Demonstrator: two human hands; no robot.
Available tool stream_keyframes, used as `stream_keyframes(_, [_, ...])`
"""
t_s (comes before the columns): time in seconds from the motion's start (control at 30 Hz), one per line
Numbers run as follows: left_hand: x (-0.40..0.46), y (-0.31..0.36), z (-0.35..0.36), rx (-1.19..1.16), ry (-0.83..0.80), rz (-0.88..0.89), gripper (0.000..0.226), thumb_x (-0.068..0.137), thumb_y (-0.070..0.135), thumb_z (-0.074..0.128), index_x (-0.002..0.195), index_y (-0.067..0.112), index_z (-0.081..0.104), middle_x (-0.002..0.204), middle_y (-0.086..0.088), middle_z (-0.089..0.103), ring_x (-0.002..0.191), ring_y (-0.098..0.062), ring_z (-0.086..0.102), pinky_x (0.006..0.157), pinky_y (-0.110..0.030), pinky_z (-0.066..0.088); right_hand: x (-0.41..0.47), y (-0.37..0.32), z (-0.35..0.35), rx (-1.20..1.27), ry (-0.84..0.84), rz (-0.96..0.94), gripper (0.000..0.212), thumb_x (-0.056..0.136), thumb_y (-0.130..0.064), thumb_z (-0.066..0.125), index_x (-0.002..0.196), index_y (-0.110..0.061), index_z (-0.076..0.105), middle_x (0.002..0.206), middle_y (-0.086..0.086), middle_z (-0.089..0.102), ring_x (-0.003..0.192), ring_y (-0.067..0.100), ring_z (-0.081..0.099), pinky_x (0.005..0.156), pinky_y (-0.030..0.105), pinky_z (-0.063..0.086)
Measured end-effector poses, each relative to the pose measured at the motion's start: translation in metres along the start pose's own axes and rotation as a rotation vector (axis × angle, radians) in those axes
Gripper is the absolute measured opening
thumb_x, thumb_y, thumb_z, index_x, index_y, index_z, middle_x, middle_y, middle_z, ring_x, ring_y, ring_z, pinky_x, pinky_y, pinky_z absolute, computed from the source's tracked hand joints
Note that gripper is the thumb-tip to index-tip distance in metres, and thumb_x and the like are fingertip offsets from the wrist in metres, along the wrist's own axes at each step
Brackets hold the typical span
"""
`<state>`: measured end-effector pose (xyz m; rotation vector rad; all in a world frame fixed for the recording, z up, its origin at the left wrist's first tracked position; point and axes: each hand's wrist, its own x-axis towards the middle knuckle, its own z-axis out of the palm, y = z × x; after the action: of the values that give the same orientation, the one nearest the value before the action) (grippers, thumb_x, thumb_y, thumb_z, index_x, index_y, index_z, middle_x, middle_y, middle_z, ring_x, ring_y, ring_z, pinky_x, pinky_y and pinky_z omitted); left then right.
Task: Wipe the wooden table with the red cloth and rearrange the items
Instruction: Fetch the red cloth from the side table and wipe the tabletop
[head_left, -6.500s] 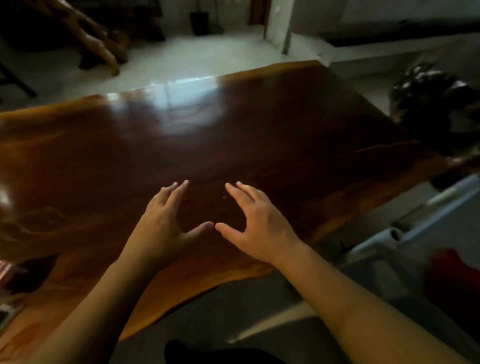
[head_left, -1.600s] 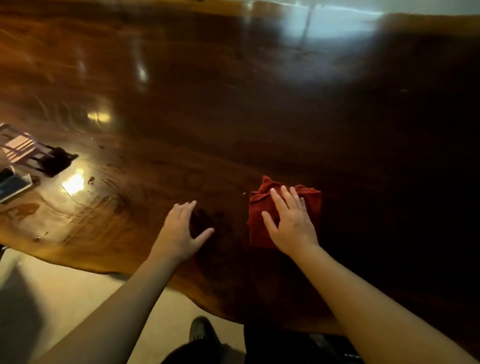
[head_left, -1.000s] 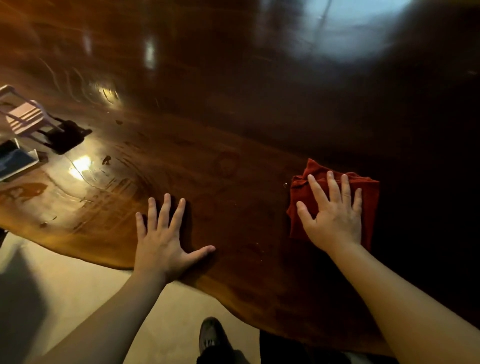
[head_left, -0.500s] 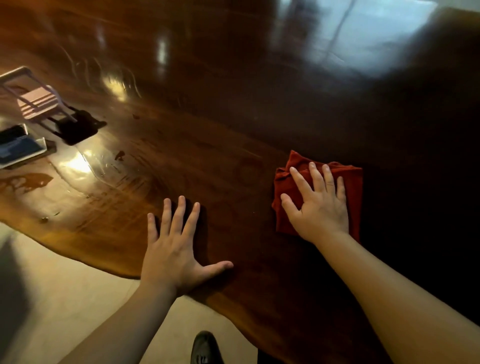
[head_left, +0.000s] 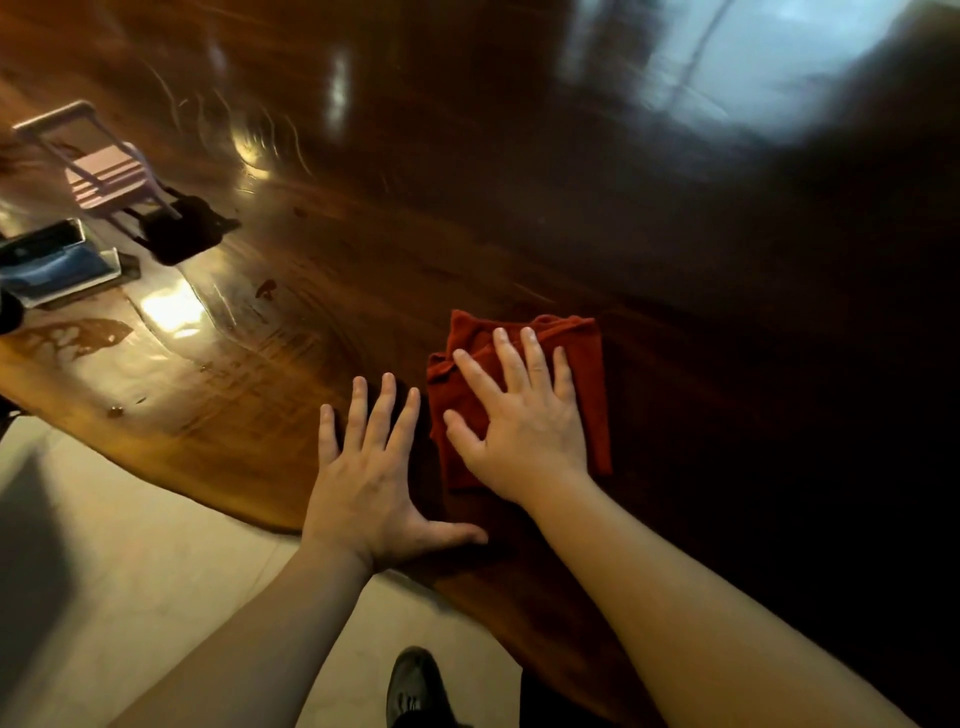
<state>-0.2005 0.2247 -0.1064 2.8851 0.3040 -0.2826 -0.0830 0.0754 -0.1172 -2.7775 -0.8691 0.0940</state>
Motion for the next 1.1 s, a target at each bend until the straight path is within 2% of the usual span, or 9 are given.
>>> stream_keyframes(0.13, [-0.002, -0.001, -0.001, 0.023, -0.006, 0.043, 0.147, 0.048, 0.109, 0.037, 0.16, 0.016, 0.02, 0.169, -0.011, 0.009, 0.155, -0.033, -0.005, 0.119, -0.067, 0.004, -0.029, -0.002, 0.001, 0.031, -0.032, -0.058, 0.069, 0.091, -0.072, 0.033, 0.153, -0.044, 0.023, 0.166, 0.006, 0.02, 0.153, 0.03, 0.003, 0.12, 0.058, 0.004])
stream_keyframes(0.33, [-0.003, -0.003, -0.002, 0.041, 0.001, 0.063, 0.122, 0.067, 0.102, 0.016, 0.161, 0.024, 0.019, 0.169, -0.011, 0.008, 0.154, -0.034, -0.006, 0.119, -0.065, -0.002, -0.086, 0.011, -0.001, 0.05, -0.051, -0.052, 0.069, 0.092, -0.076, 0.029, 0.154, -0.045, 0.021, 0.166, 0.004, 0.016, 0.153, 0.029, 0.0, 0.119, 0.057, 0.001])
stream_keyframes(0.47, [0.0, 0.002, 0.0, 0.067, 0.027, 0.011, 0.109, 0.075, 0.097, 0.021, 0.161, 0.03, 0.016, 0.169, -0.008, 0.006, 0.155, -0.031, -0.009, 0.12, -0.063, -0.003, -0.121, 0.026, -0.006, 0.049, -0.074, -0.01, 0.071, 0.091, -0.076, 0.032, 0.155, -0.047, 0.02, 0.167, 0.001, 0.015, 0.154, 0.026, -0.002, 0.119, 0.056, 0.001])
stream_keyframes(0.63, [0.001, 0.001, 0.002, 0.099, 0.031, -0.002, 0.115, 0.069, 0.101, 0.028, 0.16, 0.032, 0.014, 0.17, -0.008, 0.006, 0.154, -0.033, -0.008, 0.12, -0.063, -0.004, -0.158, 0.051, -0.015, 0.011, -0.096, 0.084, 0.072, 0.09, -0.078, 0.029, 0.154, -0.049, 0.018, 0.167, 0.001, 0.016, 0.153, 0.025, -0.004, 0.12, 0.054, -0.004])
stream_keyframes(0.8, [-0.002, 0.0, 0.001, 0.085, 0.035, 0.01, 0.117, 0.067, 0.102, 0.026, 0.161, 0.032, 0.013, 0.17, -0.007, 0.004, 0.154, -0.033, -0.008, 0.12, -0.064, -0.005, -0.185, 0.078, -0.023, -0.013, -0.104, 0.199, 0.072, 0.089, -0.079, 0.027, 0.154, -0.05, 0.019, 0.167, 0.0, 0.015, 0.153, 0.022, -0.008, 0.121, 0.054, -0.003])
stream_keyframes(0.93, [-0.003, 0.0, 0.0, 0.089, 0.033, 0.003, 0.119, 0.065, 0.104, 0.02, 0.161, 0.033, 0.01, 0.17, -0.007, 0.002, 0.154, -0.033, -0.01, 0.12, -0.063, -0.006, -0.186, 0.096, -0.028, -0.023, -0.101, 0.275, 0.071, 0.09, -0.078, 0.027, 0.154, -0.051, 0.014, 0.167, 0.0, 0.012, 0.152, 0.019, -0.013, 0.121, 0.049, -0.009])
stream_keyframes(1.1, [-0.005, -0.001, 0.0, 0.082, 0.063, 0.011, 0.121, 0.064, 0.104, 0.018, 0.161, 0.032, 0.01, 0.17, -0.008, 0.002, 0.154, -0.034, -0.009, 0.12, -0.062, -0.007, -0.167, 0.12, -0.034, -0.049, -0.08, 0.44, 0.071, 0.088, -0.078, 0.027, 0.153, -0.05, 0.017, 0.167, 0.0, 0.012, 0.152, 0.019, -0.008, 0.121, 0.047, -0.006])
